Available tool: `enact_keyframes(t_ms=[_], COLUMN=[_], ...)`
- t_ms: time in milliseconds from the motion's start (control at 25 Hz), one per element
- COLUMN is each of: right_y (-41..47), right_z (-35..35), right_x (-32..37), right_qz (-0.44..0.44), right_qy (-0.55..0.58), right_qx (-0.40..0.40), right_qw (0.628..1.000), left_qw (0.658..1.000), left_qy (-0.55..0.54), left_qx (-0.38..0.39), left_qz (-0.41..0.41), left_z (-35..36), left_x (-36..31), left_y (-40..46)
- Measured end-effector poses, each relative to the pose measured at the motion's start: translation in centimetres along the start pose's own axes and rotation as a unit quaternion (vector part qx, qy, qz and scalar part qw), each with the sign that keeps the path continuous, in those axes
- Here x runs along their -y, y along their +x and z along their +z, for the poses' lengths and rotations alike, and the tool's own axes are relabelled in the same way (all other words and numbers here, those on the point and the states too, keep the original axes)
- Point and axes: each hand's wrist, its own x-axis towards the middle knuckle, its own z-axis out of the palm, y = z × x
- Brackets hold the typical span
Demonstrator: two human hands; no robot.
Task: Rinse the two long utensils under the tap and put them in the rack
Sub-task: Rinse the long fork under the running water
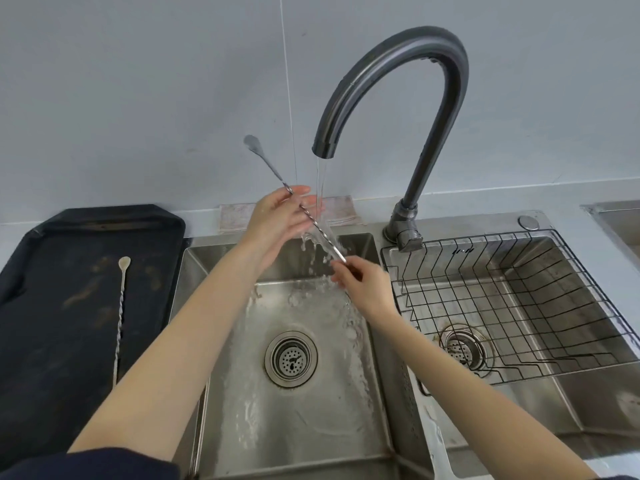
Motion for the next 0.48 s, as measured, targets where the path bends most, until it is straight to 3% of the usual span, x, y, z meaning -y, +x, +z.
enact_keyframes(t_ms=[120, 280, 480], right_y=[1.4, 3.0, 3.7], right_z=[-1.4, -2.7, -2.4], right_x=[2.7, 6.3, 9.6], right_qz=[-0.040, -0.082, -0.111], right_qy=[0.005, 0.044, 0.129], right_qx=[0.001, 0.002, 0.006], right_qw=[0.999, 0.996, 0.985], left_qw=[0.994, 0.950, 0.922], left_qy=[-0.106, -0.289, -0.342], left_qx=[-0.035, -0.091, -0.100], left_qz=[-0.019, -0.078, -0.152], left_z=[-2.5, -5.5, -6.6], left_x=[-0.5, 0.6, 3.5], left_y=[0.5, 0.5, -0.5])
